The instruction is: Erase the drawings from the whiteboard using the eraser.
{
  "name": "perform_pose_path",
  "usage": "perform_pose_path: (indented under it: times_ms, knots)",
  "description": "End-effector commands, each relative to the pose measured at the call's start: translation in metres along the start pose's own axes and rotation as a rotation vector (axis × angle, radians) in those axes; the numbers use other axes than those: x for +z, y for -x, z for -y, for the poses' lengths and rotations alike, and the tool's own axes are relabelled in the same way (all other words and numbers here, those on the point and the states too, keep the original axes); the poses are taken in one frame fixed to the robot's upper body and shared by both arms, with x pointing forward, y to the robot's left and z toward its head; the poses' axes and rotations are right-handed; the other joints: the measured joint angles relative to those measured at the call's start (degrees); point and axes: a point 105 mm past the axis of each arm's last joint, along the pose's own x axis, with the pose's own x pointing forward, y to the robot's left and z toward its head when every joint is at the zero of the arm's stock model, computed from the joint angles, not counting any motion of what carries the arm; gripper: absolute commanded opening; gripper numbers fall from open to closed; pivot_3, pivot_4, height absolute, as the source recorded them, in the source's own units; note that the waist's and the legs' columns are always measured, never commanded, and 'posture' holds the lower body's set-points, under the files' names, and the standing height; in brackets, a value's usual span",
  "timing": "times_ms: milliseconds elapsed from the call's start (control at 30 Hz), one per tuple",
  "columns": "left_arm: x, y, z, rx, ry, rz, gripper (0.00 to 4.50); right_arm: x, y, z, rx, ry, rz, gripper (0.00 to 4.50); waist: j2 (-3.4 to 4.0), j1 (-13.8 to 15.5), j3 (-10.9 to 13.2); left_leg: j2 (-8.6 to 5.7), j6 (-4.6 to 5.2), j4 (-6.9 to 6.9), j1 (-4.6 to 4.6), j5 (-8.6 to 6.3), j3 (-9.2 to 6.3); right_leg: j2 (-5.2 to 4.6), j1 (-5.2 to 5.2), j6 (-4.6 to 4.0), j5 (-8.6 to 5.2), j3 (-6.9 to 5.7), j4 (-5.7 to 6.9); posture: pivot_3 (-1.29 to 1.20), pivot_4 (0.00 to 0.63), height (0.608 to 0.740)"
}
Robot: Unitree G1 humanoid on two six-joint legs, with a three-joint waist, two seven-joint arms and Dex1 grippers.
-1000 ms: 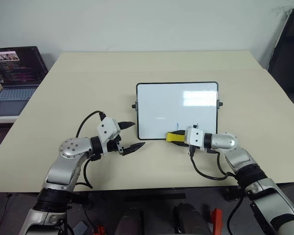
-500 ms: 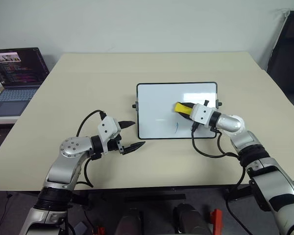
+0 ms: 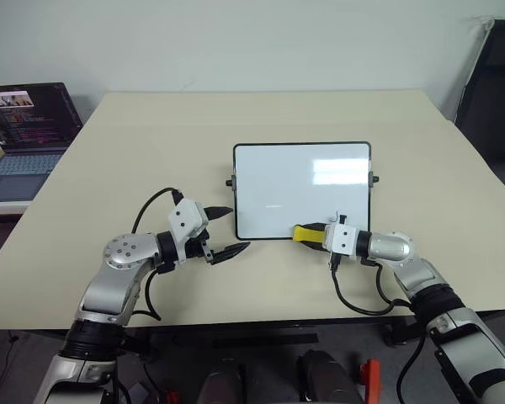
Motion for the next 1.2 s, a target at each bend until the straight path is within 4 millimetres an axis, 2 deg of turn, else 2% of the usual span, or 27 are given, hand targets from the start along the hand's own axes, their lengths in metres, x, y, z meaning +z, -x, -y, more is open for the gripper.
perform_pose_path:
  times_ms: [33, 167, 300, 400, 500, 567, 700, 800, 1000, 1200]
  knots:
    - [0.009, -0.001, -0.003, -0.002, -0.034, 0.026, 4.5, -0.017, 0.005, 0.012, -0.044, -0.011, -0.1, 1.1, 0.0, -0.03, 0.0, 0.0, 0.0, 0.0, 0.0, 0.0, 0.0, 0.0, 0.0, 0.0, 0.0, 0.0, 0.0, 0.0, 0.15, 0.74]
    - [0.01, -0.002, -0.003, -0.003, -0.034, 0.028, 4.5, -0.012, 0.008, 0.028, -0.085, 0.017, -0.094, 1.1, 0.0, -0.03, 0.0, -0.01, 0.05, 0.02, 0.0, 0.06, 0.02, 0.0, 0.0, -0.02, 0.05, 0.02, -0.01, 0.0, 0.15, 0.74]
    - [0.009, -0.003, -0.001, -0.007, -0.027, 0.031, 4.5, 0.007, 0.019, 0.039, -0.142, 0.035, -0.039, 1.1, 0.0, 0.15, 0.01, -0.02, 0.09, 0.02, -0.04, 0.11, 0.0, -0.01, -0.01, -0.24, -0.04, 0.02, -0.03, 0.0, 0.15, 0.74]
    - [0.003, -0.002, 0.007, -0.021, -0.001, 0.027, 4.5, 0.025, 0.041, 0.032, -0.192, -0.007, -0.006, 1.1, 0.0, 0.82, 0.0, -0.04, 0.06, -0.05, -0.21, 0.09, -0.09, -0.03, -0.12, 0.02, 0.04, -0.03, -0.08, 0.0, 0.15, 0.74]
    - [0.001, -0.003, 0.009, -0.023, 0.007, 0.022, 4.5, 0.033, 0.064, 0.022, -0.192, -0.024, -0.062, 1.1, 0.01, 1.44, 0.0, -0.05, -0.19, -0.08, -0.58, -0.08, -0.13, -0.07, -0.48, -0.14, -0.04, -0.05, -0.06, 0.0, 0.15, 0.74]
    - [0.0, -0.004, 0.009, -0.024, 0.007, 0.023, 4.5, 0.043, 0.076, 0.022, -0.201, -0.041, -0.079, 1.1, 0.03, 1.49, 0.0, -0.07, -0.21, -0.05, -1.23, -0.1, -0.13, -0.09, -1.11, -0.19, 0.0, -0.06, -0.03, 0.0, 0.15, 0.74]
    - [0.001, -0.009, 0.007, -0.039, 0.004, 0.028, 4.5, 0.062, 0.101, 0.031, -0.24, -0.101, -0.085, 1.1, 0.03, 1.5, 0.01, -0.04, -0.24, -0.08, -1.37, -0.13, -0.09, -0.09, -1.27, -0.18, -0.01, -0.07, -0.06, 0.0, 0.15, 0.74]
    - [0.003, -0.013, 0.005, -0.055, -0.001, 0.034, 4.5, 0.048, 0.126, 0.029, -0.205, -0.12, -0.197, 1.1, 0.02, 1.65, 0.01, -0.08, -0.24, -0.05, -1.35, -0.13, -0.14, -0.09, -1.16, -0.17, -0.03, -0.13, -0.11, 0.0, 0.15, 0.74]
    - [0.006, -0.017, -0.005, -0.045, -0.024, 0.048, 4.5, 0.005, 0.158, 0.015, -0.18, -0.1, -0.408, 1.1, -0.01, 1.72, 0.02, -0.1, -0.22, -0.04, -1.19, -0.13, -0.13, -0.09, -0.88, -0.12, -0.07, -0.17, -0.34, 0.0, 0.15, 0.74]
    - [0.004, -0.011, -0.007, -0.043, -0.029, 0.033, 4.5, 0.002, 0.167, 0.01, -0.178, -0.132, -0.425, 1.1, 0.0, 1.16, 0.03, -0.06, -0.23, -0.06, -1.14, -0.13, -0.07, -0.08, -0.91, -0.12, -0.06, -0.11, -0.27, 0.0, 0.15, 0.74]
